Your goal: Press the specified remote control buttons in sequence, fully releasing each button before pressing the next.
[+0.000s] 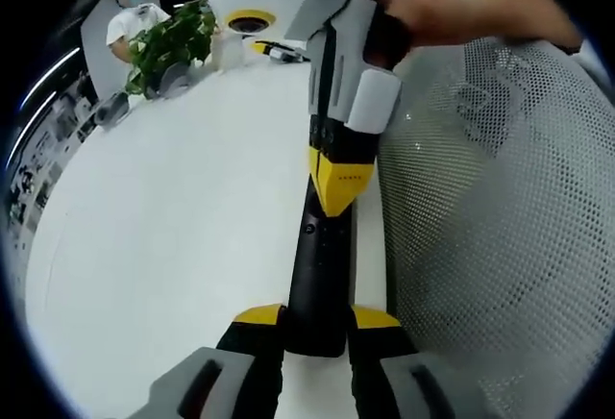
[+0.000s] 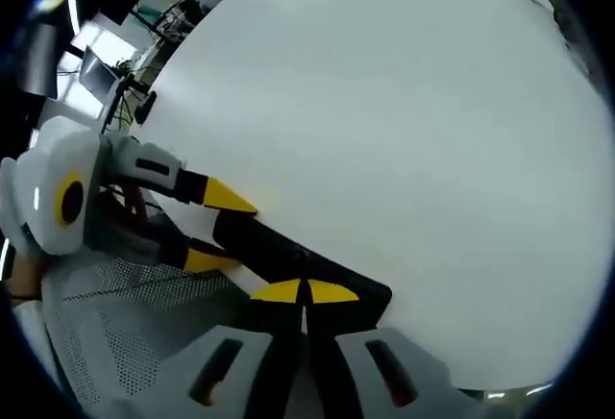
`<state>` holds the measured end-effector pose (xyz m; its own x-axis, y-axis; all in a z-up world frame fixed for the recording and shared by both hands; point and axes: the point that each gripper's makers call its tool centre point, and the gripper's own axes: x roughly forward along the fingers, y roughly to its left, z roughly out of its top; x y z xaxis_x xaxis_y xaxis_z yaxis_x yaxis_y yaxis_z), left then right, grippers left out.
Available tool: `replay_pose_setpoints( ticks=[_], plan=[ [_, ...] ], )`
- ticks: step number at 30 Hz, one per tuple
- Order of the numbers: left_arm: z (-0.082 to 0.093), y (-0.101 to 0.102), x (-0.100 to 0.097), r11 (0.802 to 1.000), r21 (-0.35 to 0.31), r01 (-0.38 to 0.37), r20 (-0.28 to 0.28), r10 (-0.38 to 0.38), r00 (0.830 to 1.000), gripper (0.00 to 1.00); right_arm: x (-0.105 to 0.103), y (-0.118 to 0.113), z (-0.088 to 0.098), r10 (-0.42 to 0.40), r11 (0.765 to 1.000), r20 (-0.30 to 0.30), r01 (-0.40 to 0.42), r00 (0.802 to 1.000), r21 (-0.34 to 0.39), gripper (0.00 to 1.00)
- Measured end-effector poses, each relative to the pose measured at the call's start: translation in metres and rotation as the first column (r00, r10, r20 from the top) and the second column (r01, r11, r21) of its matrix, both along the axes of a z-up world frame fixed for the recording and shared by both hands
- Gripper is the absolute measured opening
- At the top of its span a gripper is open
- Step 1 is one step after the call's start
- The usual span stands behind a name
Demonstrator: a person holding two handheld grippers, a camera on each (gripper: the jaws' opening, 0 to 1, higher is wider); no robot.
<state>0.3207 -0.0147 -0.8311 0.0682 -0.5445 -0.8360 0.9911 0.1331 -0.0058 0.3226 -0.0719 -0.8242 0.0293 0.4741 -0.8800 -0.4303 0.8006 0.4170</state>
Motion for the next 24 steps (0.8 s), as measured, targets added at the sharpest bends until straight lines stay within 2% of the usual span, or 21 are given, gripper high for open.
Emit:
replay_pose_setpoints(
  ticks=[9,24],
  plan=[
    [-0.0002,-0.0011,-0.0002,0.999,0.021,0.029,0.001,-0.029,1.000,0.25,0.0000,-0.0006,0.0004,0.003,1.000,-0.016,-0.003,1.000,0.008,0.00],
    [-0.0001,-0.0005,-0.0001,0.999,0.015,0.033,0.001,-0.033,0.999,0.25,-0.0021,-0.0062,0.0004,-0.016,1.000,-0.055,0.017,0.998,0.007,0.00]
  ],
)
